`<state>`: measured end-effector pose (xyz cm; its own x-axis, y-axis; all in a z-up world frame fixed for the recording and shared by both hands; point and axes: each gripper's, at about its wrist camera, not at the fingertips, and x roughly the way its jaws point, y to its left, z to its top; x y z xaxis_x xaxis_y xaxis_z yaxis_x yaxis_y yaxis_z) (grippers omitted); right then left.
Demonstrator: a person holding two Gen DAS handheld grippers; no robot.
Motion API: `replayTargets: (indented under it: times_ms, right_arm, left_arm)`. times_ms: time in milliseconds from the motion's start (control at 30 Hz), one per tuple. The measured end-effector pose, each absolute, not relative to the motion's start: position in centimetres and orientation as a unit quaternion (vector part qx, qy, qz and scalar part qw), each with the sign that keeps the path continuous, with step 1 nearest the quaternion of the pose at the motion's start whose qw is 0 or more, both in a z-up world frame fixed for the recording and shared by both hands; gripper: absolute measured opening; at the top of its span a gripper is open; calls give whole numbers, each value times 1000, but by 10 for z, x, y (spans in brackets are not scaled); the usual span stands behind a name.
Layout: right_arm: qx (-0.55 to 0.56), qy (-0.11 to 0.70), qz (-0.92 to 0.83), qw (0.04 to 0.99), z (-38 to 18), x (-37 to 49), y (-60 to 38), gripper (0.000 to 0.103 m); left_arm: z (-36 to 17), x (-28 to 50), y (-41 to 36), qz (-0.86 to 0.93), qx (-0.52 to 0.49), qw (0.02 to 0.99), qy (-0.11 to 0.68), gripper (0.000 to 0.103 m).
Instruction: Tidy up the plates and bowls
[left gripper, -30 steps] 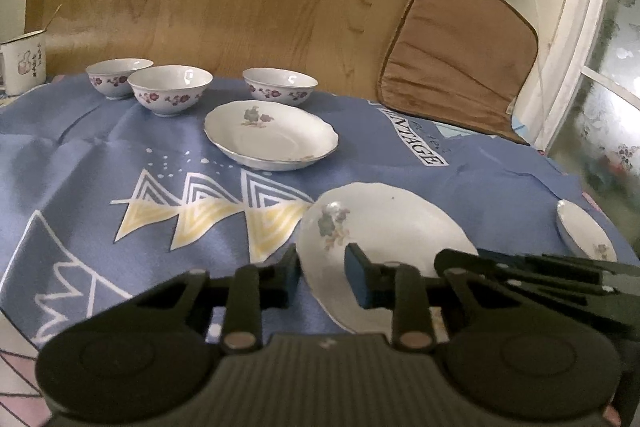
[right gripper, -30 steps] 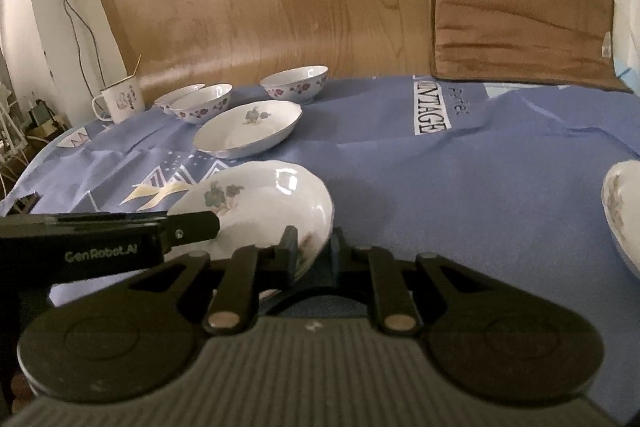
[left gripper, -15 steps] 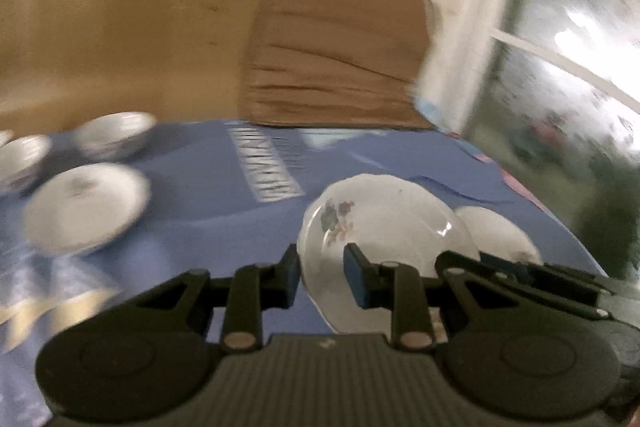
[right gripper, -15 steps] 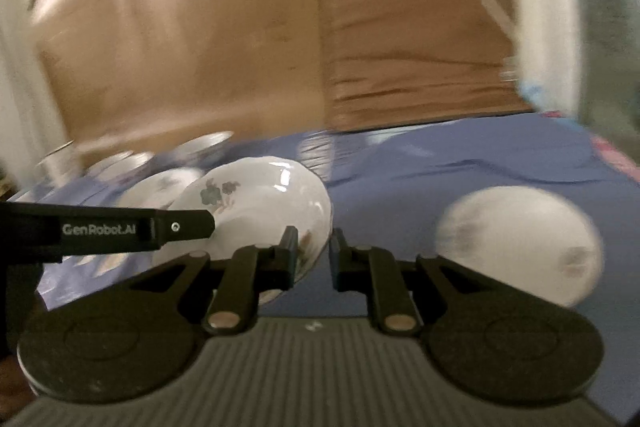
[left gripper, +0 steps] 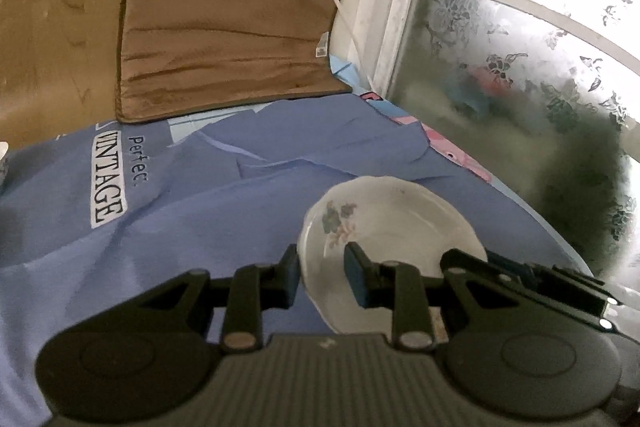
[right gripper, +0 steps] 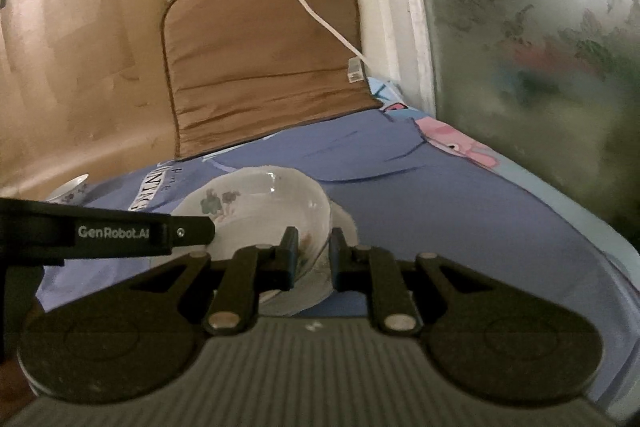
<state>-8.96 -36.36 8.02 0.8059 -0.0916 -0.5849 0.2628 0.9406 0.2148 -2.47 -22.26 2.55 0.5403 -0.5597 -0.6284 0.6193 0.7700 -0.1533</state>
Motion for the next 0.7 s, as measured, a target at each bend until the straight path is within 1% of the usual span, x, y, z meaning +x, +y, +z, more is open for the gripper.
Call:
replayTargets:
  times_ms: [333,500,533,567,633,700]
  right_arm:
    - [146,294,-95,940,79,-92,-367,19]
    - [134,291,-98,942,80,-90,-363,22]
    - [133,289,-101,943,80,-89,-362,23]
    - [133,287,-100,943,80,-89,-361,30]
    - [127,284,-108,944,81,-89,-360,35]
    - [126,285,-110,944,81,-89,-361,35]
  left_arm:
    - [24,-24,-229,-325,52,880,341,26]
    - [22,-29,-231,-322,66,884,333,28]
    - [23,-31,-230,-324,68,885,328,28]
    - [25,-33,-230,-327,69,886,322,29]
    - [29,-38,-230,-332,73,888,310,30]
    - [31,-41,-229,-334,77,890,301,30]
